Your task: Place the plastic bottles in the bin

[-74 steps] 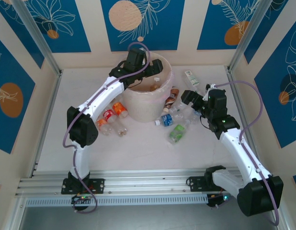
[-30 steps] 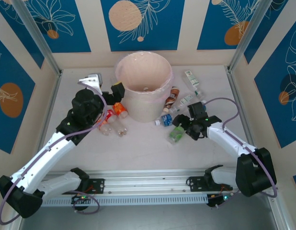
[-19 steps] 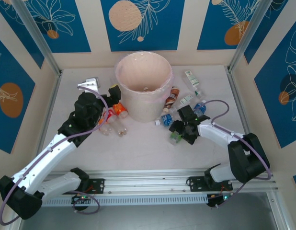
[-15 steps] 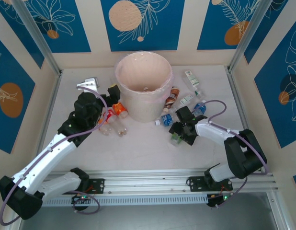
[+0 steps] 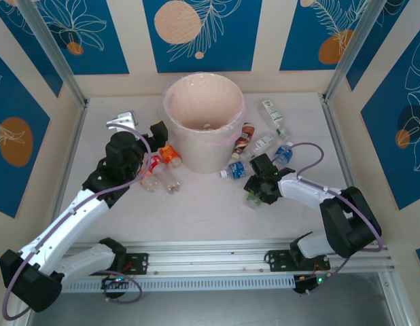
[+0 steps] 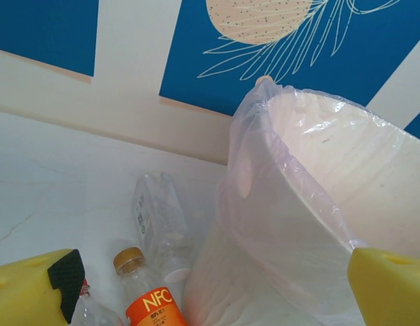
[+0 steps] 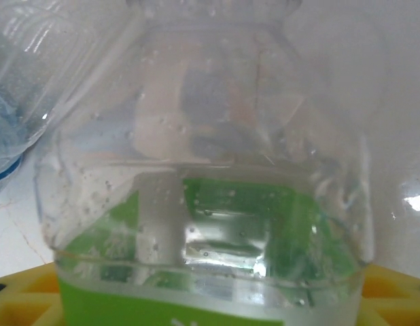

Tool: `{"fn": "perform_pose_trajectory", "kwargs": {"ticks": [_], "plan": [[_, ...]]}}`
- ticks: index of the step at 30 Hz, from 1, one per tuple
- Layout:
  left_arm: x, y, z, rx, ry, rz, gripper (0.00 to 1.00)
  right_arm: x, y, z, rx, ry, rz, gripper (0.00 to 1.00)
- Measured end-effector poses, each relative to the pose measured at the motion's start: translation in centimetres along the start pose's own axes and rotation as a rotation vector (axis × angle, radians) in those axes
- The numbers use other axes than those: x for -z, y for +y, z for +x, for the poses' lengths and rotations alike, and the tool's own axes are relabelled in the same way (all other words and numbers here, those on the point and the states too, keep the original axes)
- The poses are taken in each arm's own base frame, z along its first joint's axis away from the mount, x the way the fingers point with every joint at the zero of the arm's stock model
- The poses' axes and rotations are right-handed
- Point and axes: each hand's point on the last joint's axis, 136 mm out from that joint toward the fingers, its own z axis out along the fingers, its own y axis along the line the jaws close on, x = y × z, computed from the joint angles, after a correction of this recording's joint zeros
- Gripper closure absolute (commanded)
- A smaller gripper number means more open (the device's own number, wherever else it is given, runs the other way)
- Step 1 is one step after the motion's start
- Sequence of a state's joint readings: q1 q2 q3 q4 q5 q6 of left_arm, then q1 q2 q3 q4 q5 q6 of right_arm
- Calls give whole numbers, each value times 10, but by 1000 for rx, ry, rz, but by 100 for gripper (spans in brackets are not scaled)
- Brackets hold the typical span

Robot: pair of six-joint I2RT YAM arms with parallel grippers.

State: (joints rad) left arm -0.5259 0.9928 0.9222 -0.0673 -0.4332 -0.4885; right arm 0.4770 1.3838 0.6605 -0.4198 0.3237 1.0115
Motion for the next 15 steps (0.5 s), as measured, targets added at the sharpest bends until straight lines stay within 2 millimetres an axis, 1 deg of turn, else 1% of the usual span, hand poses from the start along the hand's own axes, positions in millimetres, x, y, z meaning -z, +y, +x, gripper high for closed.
{"fn": "perform_pose_trajectory", "kwargs": {"ticks": [4,7,10,12,15], "plan": [[-2,2,2,9,7,-4,0,9,2,-1,22,-38,-38,45],[-5,5,3,17,12,-10,0,21,6,-6,40,-91,-76,48],[-7,8,5,29,18,-17,0,36,13,-10,63,-153,-135,49],[-9,10,7,34,25,-21,0,47,17,-13,78,-200,-179,52],[-13,13,13,44,43,-29,0,66,23,-20,100,-274,-242,53]]}}
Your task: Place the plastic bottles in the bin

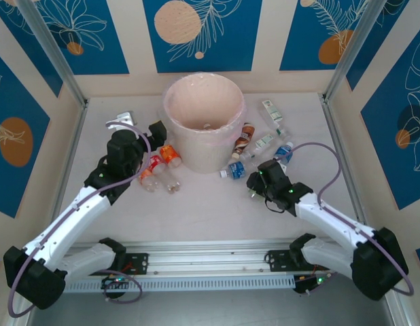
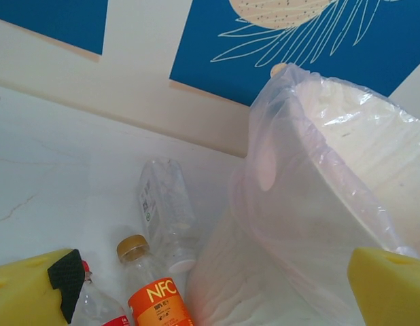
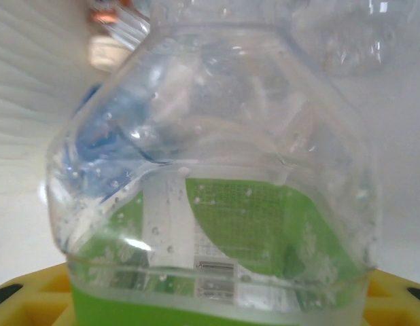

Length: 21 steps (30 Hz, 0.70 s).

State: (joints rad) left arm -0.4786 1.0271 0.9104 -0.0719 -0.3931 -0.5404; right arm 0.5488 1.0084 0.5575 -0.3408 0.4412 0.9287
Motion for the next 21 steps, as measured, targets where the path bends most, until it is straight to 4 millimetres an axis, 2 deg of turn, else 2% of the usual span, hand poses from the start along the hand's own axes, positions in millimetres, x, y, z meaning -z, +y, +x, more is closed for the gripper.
{"fn": "perform_pose_trajectory", "kwargs": {"ticks": [7,12,21], "plan": [[-7,17,13,55,54,-22,0,31,21,-34,79,-160,-110,53],[-11,45,42,94,143,-87,0,50,44,-59,155,-249,-167,53],[-5,93,90,158,281,-217,0,90,103,-118,261,-409,-265,53]]}}
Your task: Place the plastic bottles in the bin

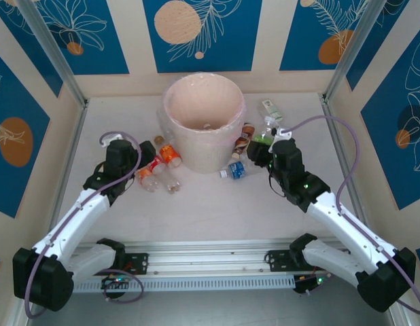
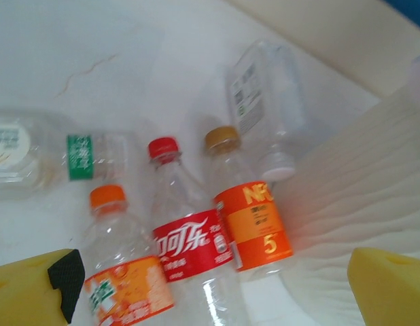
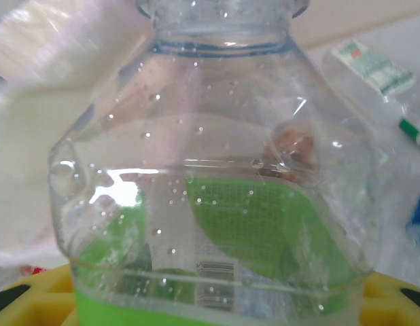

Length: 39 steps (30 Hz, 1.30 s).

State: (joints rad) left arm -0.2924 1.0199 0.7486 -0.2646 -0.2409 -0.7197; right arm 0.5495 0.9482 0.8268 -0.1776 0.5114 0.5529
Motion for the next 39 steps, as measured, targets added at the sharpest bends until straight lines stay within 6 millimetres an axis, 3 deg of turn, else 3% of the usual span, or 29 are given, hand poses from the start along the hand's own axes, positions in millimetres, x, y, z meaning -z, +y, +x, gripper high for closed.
{"fn": "perform_pose_trajectory", "kwargs": {"ticks": [8,16,19,23,29,39], "plan": [[-8,28,19,57,69,-59,0,-6,49,-85,69,-164,-81,52],[-9,31,25,89,95,-51,0,-29,113,-135,117,-183,-244,52],[-9,32,27,93,101,-49,0,-46,135,-140,130,-138,-297,52],[-8,32,25,97,97,-42,0,-70,155,-131,146,-50,-342,51],[-8,33,24,105,100,-40,0,-103,174,-107,161,89,-358,49],[-8,37,28,106,122,-50,0,-140,194,-77,152,240,-352,45]]}}
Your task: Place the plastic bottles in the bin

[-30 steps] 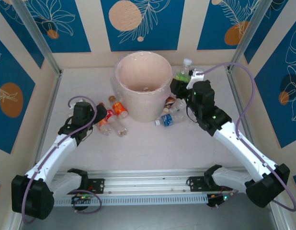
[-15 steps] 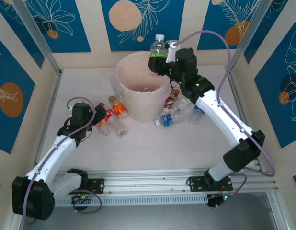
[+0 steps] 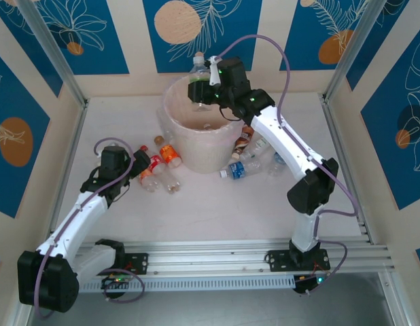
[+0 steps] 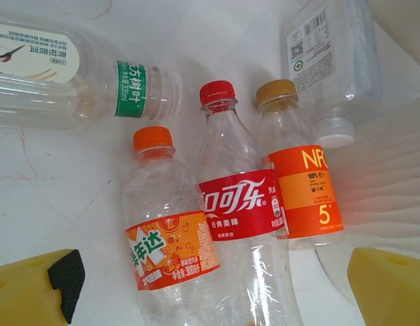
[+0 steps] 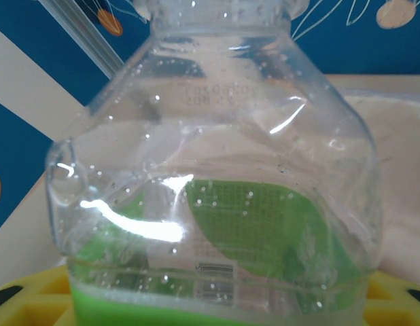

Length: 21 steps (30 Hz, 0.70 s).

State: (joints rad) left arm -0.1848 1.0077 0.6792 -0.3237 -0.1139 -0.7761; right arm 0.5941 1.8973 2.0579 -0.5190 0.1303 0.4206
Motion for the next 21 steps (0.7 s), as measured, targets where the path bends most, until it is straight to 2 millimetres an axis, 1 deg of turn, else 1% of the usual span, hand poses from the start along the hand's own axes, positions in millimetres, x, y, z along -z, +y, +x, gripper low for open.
{"fn": "perform_pose_trajectory", "kwargs": {"ticks": [2,7,12,16,21], "plan": [[0,1,1,0,4,-2,0,-9,0,7,-16,30,1,45],[0,1,2,-19,13,1,0,-31,-4,22,-64,95,8,41],[0,0,5,-42,28,7,0,-48,-6,38,-115,159,0,38],[-1,0,7,-50,37,9,0,-55,-3,46,-149,192,-24,35],[-2,2,9,-51,47,1,0,-53,4,44,-167,195,-55,31]]}}
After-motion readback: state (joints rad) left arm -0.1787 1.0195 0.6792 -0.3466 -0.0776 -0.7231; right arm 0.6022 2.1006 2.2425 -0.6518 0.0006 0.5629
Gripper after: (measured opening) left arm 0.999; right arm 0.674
